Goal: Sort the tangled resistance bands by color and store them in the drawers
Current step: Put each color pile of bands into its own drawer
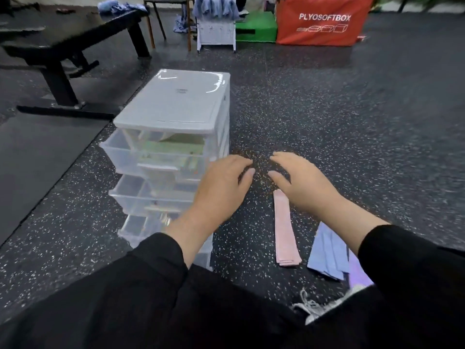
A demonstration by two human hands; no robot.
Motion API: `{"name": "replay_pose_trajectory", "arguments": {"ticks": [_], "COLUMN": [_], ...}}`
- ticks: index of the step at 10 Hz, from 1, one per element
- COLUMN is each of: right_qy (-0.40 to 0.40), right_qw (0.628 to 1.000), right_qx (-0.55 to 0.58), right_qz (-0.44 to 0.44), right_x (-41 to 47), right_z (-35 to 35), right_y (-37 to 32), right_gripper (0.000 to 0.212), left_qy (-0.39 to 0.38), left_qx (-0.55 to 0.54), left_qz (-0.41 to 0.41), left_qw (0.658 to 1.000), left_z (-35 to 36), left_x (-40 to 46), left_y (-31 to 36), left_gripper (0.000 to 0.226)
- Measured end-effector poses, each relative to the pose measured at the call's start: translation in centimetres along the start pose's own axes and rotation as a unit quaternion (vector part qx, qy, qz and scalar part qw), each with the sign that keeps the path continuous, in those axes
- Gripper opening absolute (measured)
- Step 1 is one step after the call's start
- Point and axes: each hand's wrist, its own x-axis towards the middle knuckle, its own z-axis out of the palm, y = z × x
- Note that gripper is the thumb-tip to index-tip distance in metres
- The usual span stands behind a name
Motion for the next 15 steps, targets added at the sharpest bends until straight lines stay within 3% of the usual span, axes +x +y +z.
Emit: {"name": "replay_pose_trajectory", "arguments": {"ticks": [1,3,5,8,10,11,12,13,15], "right_qy": [-0.021,-0.041,-0.121,-0.193,-0.239,-0.239,-0.305,-0.318,-0.283], "right_qw": [0.997,0.964,0.887,0.898,0.877,0.853,0.864,0.864,0.82], "right_qx": [-0.005,0.065,0.107,0.134,0.124,0.175,0.072,0.054,0.185], "right_qz": [0.07,0.254,0.432,0.372,0.397,0.43,0.395,0.387,0.462], "right_x": [-3.5,-9.0,-13.0,-8.1,-6.2,-5.7,-5.6,-5.1,-4.4], "right_z": [0.1,0.3,5.0,10.1,12.8,13.6,14.6,16.0,16.7], "right_y": [5.5,15.7,24.6,28.8,32.0,33.1,33.7,34.2,34.8], "right_gripper": [0.048,0.048,0.044,0.047,0.046,0.037,0.034,0.032,0.026], "left_qy": [-0.007,-0.218,-0.314,-0.387,-0.416,-0.423,-0.431,-0.401,-0.339], "left_qx": [-0.004,-0.039,-0.032,-0.062,-0.091,-0.093,-0.078,-0.09,-0.171], "left_qz": [0.053,-0.044,-0.092,-0.195,-0.281,-0.307,-0.315,-0.349,-0.461], "left_qw": [0.999,0.974,0.944,0.899,0.86,0.848,0.842,0.842,0.802], "left_z": [3.8,11.5,19.3,30.1,36.9,39.7,42.3,44.0,46.2], "left_x": [-0.1,0.2,0.1,2.4,3.5,4.0,4.1,4.1,4.0], "left_y": [3.2,8.5,9.8,9.9,8.7,8.6,8.6,8.9,10.0], "left_gripper": [0.021,0.037,0.038,0.042,0.053,0.054,0.044,0.026,0.047]}}
